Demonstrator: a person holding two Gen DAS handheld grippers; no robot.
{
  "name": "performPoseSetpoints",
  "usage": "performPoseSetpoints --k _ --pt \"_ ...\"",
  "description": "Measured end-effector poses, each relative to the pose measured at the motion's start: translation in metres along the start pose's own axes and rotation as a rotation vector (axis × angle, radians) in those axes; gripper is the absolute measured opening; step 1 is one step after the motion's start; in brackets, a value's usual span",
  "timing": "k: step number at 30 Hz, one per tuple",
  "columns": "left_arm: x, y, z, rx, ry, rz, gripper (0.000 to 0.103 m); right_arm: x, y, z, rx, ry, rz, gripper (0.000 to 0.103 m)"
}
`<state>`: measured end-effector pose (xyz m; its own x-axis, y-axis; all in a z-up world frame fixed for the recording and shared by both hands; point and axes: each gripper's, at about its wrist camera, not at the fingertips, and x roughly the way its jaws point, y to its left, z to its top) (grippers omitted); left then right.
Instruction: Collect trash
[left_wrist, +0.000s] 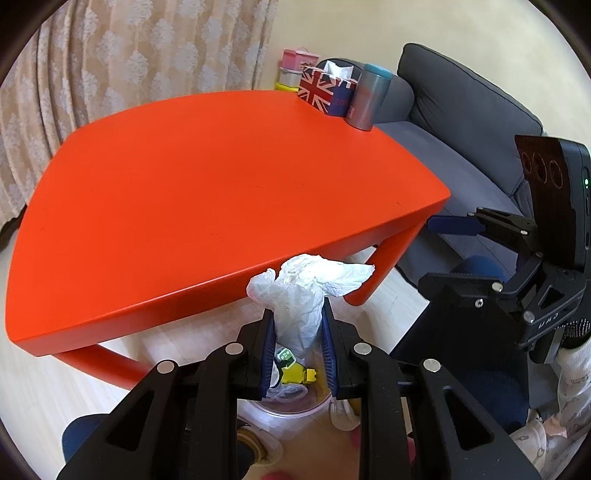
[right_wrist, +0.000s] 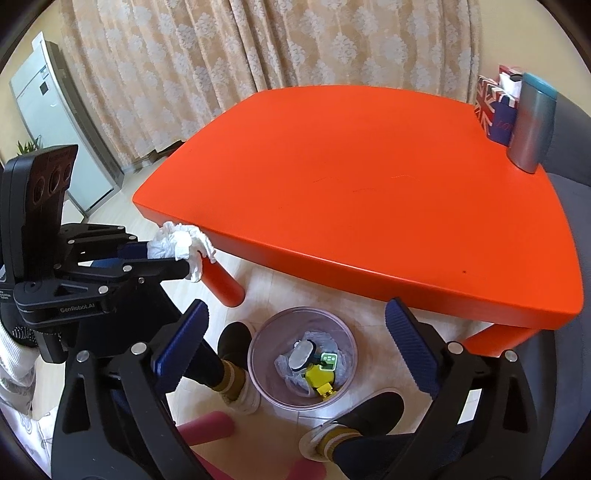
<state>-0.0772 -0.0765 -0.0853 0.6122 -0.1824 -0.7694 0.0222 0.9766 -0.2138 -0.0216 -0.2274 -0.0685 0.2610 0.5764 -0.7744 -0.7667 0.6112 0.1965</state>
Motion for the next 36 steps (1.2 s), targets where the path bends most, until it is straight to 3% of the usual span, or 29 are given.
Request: performPoseSetpoints --k 11,15,16,18,19,20,36 --pt "0.007 -0.007 0.004 0.026 0.019 -0.009 0.022 -0.010 -0.011 -0.001 0.033 -0.020 -0.013 0.095" --pt "0.011 -0.009 0.005 0.034 0.026 -0.021 0.028 -0.012 -0.019 -0.003 0.056 -0.026 -0.014 0.095" --pt "0.012 -0.010 0.006 0.039 0.028 -0.023 0.034 -0.013 -0.021 -0.004 0.061 -0.027 -0.016 0.095" --pt "0.014 -0.012 0.007 0.037 0.022 -0.024 0.063 -0.013 -0.025 -0.004 0.069 -0.027 -0.019 0.095" --pt "0.014 -0.012 0.007 0.032 0.010 -0.028 0.083 -0.014 -0.026 -0.004 0.073 -0.027 -0.021 0.095" --pt "0.014 -0.011 0.007 0.028 -0.001 -0.029 0.094 -0.014 -0.028 -0.005 0.075 -0.028 -0.021 0.095" --pt "0.001 -0.001 0.011 -0.020 -0.034 -0.001 0.096 -0.020 -0.025 -0.001 0.076 -0.037 -0.019 0.095"
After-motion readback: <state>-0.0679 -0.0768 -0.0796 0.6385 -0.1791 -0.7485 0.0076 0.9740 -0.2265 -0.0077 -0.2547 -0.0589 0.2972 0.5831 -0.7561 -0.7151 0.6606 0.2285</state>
